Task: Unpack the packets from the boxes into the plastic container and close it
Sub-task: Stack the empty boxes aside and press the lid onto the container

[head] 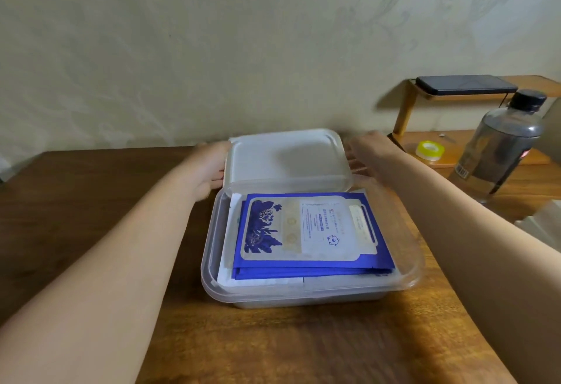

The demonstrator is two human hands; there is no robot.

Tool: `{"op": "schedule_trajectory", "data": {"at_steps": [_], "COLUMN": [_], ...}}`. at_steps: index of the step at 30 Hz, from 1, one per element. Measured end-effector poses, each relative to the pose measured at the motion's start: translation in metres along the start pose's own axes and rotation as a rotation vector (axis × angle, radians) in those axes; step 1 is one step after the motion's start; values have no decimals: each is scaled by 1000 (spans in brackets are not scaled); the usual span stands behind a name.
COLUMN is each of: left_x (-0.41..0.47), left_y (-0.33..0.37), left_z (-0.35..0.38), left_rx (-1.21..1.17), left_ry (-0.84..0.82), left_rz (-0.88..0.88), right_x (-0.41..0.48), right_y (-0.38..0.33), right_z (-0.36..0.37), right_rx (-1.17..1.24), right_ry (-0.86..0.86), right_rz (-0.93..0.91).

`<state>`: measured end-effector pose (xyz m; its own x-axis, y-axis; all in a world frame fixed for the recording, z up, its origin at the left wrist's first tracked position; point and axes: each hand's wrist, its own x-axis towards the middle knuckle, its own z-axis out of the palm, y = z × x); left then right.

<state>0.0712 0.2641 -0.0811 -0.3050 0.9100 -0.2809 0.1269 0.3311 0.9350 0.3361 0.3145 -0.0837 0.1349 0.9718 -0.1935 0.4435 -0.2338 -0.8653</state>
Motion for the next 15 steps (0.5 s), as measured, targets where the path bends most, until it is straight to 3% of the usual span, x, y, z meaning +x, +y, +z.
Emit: {"op": "schedule_trajectory", "data": {"at_steps": [5, 9, 15], "left_x": [-8, -31, -69], "left_y": [13, 17, 9], "left_z": [-16, -20, -29], "left_rx": [-278, -369, -450], "left_ry": [66, 48, 142], "left_rz": [93, 174, 253], "right_x": [-22, -47, -87], "right_y": [-10, -12, -5], "right_z": [-22, -39, -46], "right_rx": [421, 656, 713], "right_ry": [44, -34, -21], "right_rz": [-97, -67, -45]}}
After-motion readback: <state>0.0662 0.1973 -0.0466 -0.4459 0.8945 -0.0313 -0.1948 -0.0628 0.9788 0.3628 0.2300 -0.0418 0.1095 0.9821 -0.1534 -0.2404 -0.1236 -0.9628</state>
